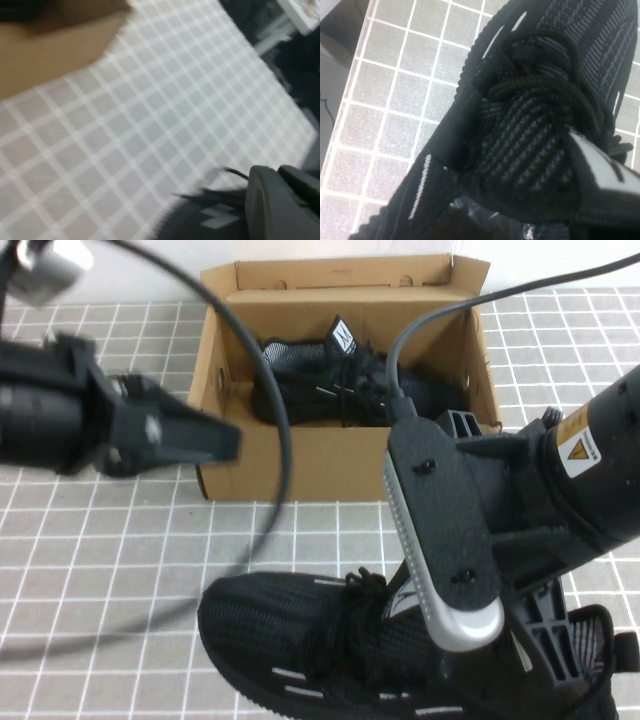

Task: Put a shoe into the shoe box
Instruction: Hand over the shoe

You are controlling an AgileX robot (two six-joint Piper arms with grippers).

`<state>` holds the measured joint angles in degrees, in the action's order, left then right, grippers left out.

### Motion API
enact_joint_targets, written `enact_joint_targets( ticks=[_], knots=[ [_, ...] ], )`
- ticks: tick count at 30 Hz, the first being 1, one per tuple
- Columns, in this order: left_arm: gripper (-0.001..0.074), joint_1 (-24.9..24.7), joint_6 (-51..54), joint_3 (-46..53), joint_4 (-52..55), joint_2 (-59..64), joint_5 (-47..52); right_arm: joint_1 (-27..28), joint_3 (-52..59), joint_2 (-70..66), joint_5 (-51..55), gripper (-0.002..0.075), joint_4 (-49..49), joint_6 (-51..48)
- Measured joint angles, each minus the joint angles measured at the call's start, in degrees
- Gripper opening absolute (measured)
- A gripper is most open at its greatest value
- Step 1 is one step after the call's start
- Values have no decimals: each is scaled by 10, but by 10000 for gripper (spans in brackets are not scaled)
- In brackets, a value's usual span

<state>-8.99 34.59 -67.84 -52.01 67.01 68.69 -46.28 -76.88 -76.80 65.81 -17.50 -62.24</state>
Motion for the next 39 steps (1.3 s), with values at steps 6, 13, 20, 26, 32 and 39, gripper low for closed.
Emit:
enact_joint_targets(
  ticks=[6, 13, 20, 26, 32, 39],
  knots=[
    [-1, 35, 36, -45, 55, 69, 9, 0, 0, 0, 0, -4, 0, 0],
    [-1, 35, 48, -49, 101, 90, 15, 0, 0, 0, 0, -4, -2, 0],
    [-1, 35, 3, -49, 97, 81, 16, 0, 0, 0, -5, -4, -2, 19],
    [-1, 35, 6, 26, 53, -40, -55, 0, 0, 0, -69, -4, 30, 98],
    [-1, 35, 54, 221, -65, -197, -206, 0, -1, -11, -136, -4, 53, 162],
    [44, 35, 195, 374, -295, -257, -276, 0, -1, -26, -190, -4, 56, 181]
  ],
)
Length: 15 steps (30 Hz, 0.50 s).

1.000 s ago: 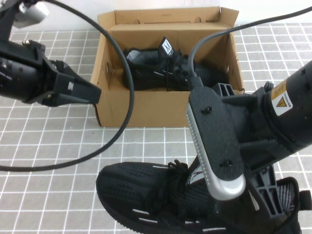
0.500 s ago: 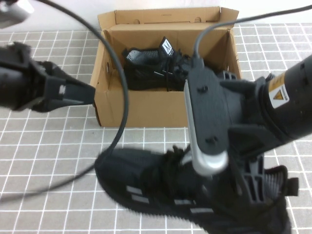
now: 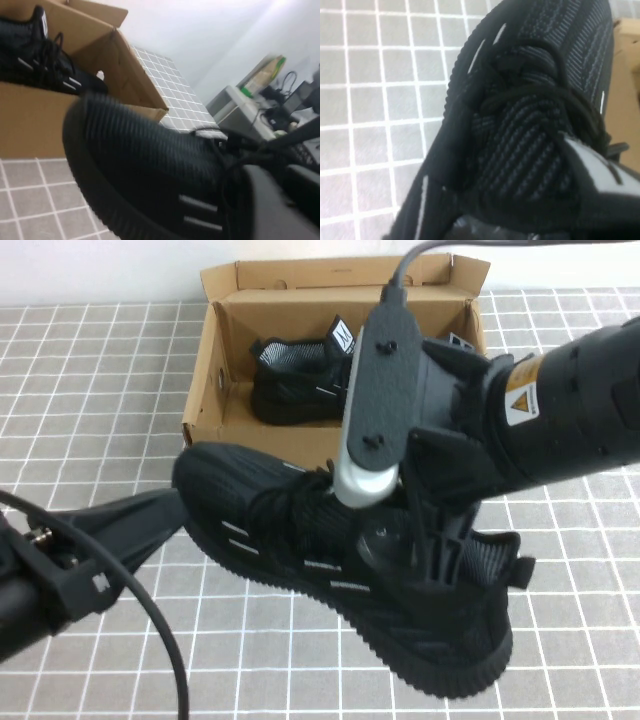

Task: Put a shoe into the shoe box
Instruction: Hand over the shoe

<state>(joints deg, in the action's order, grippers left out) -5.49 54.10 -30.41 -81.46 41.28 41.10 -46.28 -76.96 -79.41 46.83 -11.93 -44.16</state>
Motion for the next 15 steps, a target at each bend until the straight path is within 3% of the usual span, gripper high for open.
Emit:
enact_joint_targets(
  ticks=[2, 9, 11, 15],
  knots=[
    [132, 0, 16, 9, -27, 6, 0, 0, -5, -2, -9, -4, 1, 14],
    [564, 0, 27, 10, -109, 37, 0, 0, -14, -2, -48, -4, 15, 51],
    [619, 0, 24, 10, -133, 46, -3, 0, -17, -2, -57, -4, 19, 64],
    [652, 0, 7, 10, -146, 64, -6, 0, -21, -2, -75, -4, 23, 73]
  ],
)
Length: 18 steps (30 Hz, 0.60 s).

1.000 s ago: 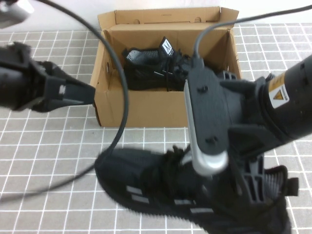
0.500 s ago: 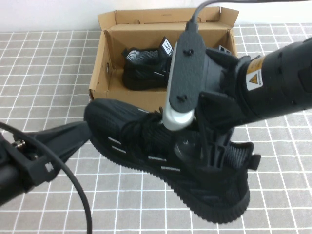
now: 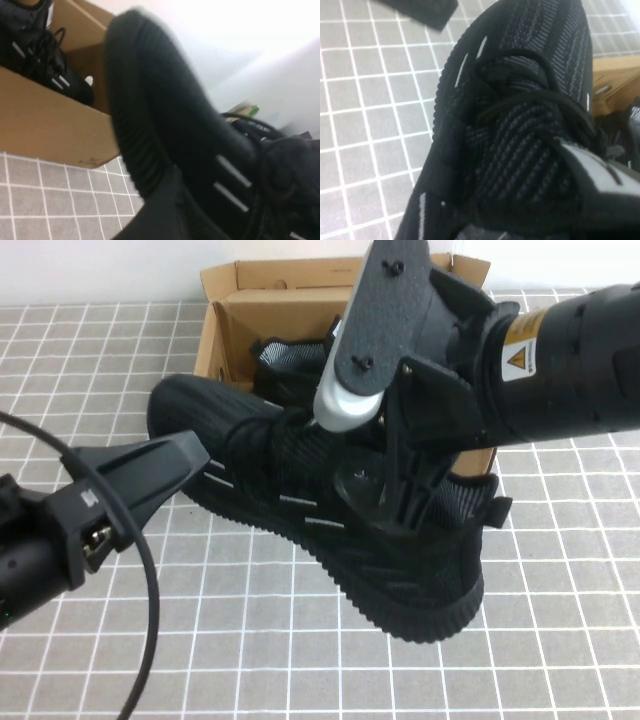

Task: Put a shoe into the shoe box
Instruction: Hand over the shoe

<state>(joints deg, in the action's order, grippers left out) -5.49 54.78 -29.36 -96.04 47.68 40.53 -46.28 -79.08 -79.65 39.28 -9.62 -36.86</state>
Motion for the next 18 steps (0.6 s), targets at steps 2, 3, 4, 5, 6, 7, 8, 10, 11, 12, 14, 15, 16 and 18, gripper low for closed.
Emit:
enact_joint_targets(
  ticks=[2, 3, 4, 5, 6, 7, 8, 10, 11, 12, 14, 15, 16, 18],
  knots=[
    [655, 0, -4, 0, -1, 9, 0, 0, -1, 0, -5, -4, 0, 1],
    [656, 0, -4, 0, -2, 11, 0, 0, -1, 0, -6, -4, 1, 1],
    [657, 0, -5, 0, -3, 14, 0, 0, -1, 0, -8, -4, 1, 5],
    [658, 0, -7, 0, -3, 16, 0, 0, -1, 0, -10, -4, 4, 8],
    [658, 0, -8, 0, -3, 18, 0, 0, -1, 0, -13, -4, 5, 13],
    [658, 0, -8, 0, -3, 21, 0, 0, -1, 0, -14, -4, 7, 15],
    [658, 0, -9, 0, -4, 22, 0, 0, -1, 0, -19, -4, 9, 17],
    [659, 0, -9, 0, -4, 27, 0, 0, -1, 0, -26, -4, 9, 18],
    [659, 0, -9, 0, -4, 28, 0, 0, -1, 0, -30, -4, 9, 18],
    [659, 0, -10, 0, -4, 31, 2, 0, -1, 0, -30, -5, 10, 20],
    [659, 0, -1, -2, -4, 33, 9, 0, -1, 0, -29, -4, 13, 20],
    [659, 0, 15, -8, -4, 33, 18, 0, -1, -1, -25, -4, 15, 20],
    [658, 0, 39, -16, -4, 34, 32, 0, -1, -1, -21, -4, 17, 20],
    [650, 0, 79, -39, 5, 34, 61, 0, -1, -1, -10, -4, 27, 20]
  ],
)
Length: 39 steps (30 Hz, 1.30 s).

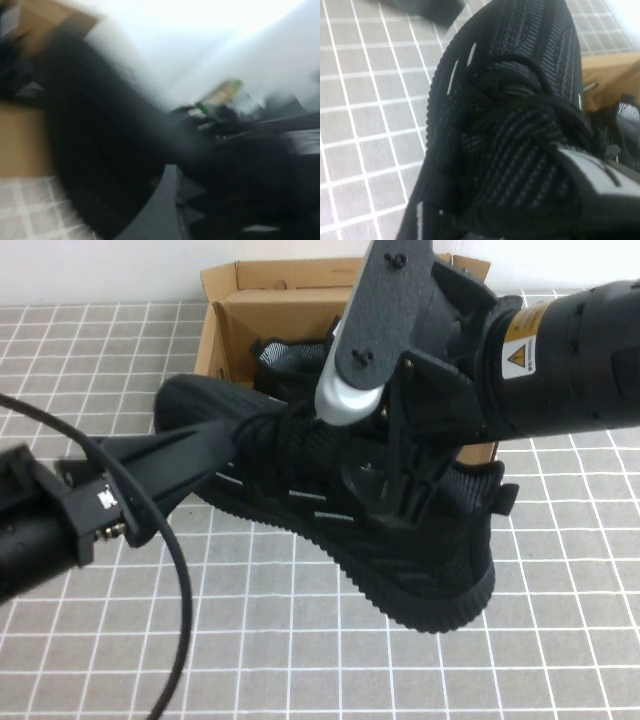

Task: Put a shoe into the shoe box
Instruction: Hand over the shoe

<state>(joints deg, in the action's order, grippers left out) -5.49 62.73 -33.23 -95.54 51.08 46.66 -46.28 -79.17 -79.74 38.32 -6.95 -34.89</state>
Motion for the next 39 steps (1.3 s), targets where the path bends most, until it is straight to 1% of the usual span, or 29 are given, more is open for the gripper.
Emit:
enact_joint_targets(
  ticks=[2, 4, 8, 11, 13, 16, 17, 22, 27, 32, 39],
  knots=[
    [638, 0, 6, -28, 18, 0, 20, 0, 0, 0, 10, -4, 9, 0],
    [622, 0, -19, -55, 35, 0, 19, 0, 0, 0, 13, -4, 13, 0],
    [601, 0, -33, -85, 60, 0, -13, 0, 0, 0, 16, -4, 15, 0],
    [596, 0, -38, -92, 119, 0, -20, 0, 0, 0, 23, -5, 19, 0],
    [591, 0, -84, -93, 171, 0, -5, 0, 0, 0, 27, -4, 27, 0],
    [574, 0, -207, -93, 222, 0, 15, 0, 0, 0, 30, -4, 33, 6],
    [571, 0, -232, -93, 235, 0, 16, 0, 0, 0, 30, -4, 33, 11],
    [565, 0, -263, -93, 287, 0, -11, 0, 0, 0, 27, -4, 35, 24],
    [564, 0, -267, -93, 277, 4, -51, 0, 0, 0, 15, -4, 35, 53],
    [563, 0, -267, -93, 215, 36, -64, 0, 0, 0, -26, -4, 35, 118],
    [563, 0, -172, -93, 92, 79, -63, 0, 0, 0, -55, -4, 35, 158]
  ],
)
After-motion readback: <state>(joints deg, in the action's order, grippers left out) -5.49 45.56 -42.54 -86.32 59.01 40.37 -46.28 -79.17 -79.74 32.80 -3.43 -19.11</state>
